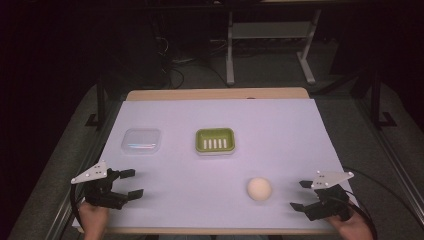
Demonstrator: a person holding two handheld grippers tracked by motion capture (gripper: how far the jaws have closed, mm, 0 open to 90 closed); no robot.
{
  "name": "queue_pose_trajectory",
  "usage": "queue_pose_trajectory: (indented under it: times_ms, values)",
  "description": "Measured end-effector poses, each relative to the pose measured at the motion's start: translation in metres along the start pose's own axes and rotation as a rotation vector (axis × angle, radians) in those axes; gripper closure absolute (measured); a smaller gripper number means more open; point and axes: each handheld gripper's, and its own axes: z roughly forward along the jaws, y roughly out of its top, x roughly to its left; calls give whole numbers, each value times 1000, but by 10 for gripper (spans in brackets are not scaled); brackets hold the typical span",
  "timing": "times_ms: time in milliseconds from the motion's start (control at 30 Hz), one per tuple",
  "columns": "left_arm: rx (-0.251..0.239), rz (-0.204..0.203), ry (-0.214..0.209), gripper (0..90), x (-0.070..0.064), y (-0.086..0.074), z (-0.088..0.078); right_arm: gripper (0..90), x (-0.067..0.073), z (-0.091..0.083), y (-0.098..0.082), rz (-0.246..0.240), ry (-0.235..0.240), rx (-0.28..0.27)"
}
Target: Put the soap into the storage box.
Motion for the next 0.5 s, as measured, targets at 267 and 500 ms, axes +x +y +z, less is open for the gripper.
queue_pose_trajectory:
  times_ms: [267, 500]
  values:
    - [12, 14, -9, 131, -1, 0, 1, 192, 0, -2, 1, -5, -11, -14]
    - [7, 21, -5, 131, -1, 0, -1, 189, 1, -1, 3, 0, -8, -13]
